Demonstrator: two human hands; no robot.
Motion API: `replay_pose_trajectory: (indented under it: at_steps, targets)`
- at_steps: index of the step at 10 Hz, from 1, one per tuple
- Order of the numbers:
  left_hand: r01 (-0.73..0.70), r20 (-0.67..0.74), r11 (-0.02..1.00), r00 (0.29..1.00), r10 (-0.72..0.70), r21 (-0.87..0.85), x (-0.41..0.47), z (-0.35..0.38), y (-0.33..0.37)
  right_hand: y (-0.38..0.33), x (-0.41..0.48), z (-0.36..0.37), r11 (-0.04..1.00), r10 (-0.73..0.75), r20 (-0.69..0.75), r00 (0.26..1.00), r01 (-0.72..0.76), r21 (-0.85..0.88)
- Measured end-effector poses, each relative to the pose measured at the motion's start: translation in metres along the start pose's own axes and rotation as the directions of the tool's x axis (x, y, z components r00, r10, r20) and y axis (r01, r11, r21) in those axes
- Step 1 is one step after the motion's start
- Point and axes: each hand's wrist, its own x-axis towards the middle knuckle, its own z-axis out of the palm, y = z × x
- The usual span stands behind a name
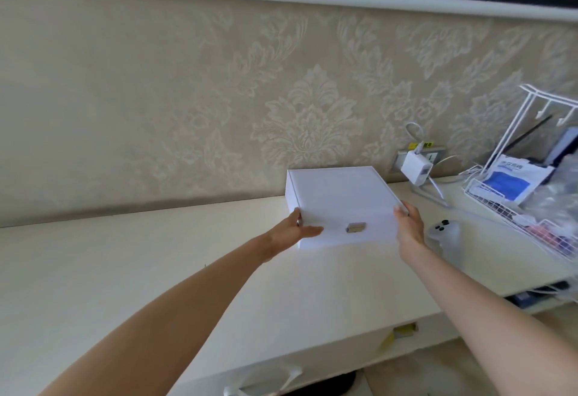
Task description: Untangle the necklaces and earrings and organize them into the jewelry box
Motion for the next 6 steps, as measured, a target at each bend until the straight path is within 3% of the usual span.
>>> replay_pose_trajectory:
  at_steps: [3, 4, 5, 6]
  targets:
    - [-0.005, -0.026, 0.999, 1.000, 0.004, -0.047, 0.018, 0.009, 0.000, -0.001, 0.031, 0.000, 1.000, -0.026, 0.066, 0.997, 0.027, -0.006]
    - [0.013, -0.016, 1.000, 1.000, -0.013, -0.009, 0.016, 0.005, -0.001, -0.002, 0.026, -0.002, 0.997, -0.013, 0.056, 0.998, 0.017, -0.079]
    - [-0.012, -0.016, 0.997, 1.000, 0.013, 0.073, 0.009, 0.001, 0.007, -0.013, 0.022, 0.003, 0.959, -0.054, -0.068, 0.996, 0.033, -0.280]
    - [-0.195, -0.244, 0.942, 0.933, 0.264, 0.273, -0.016, -0.001, 0.033, -0.041, -0.008, 0.011, 0.974, -0.172, 0.049, 0.984, 0.177, -0.142]
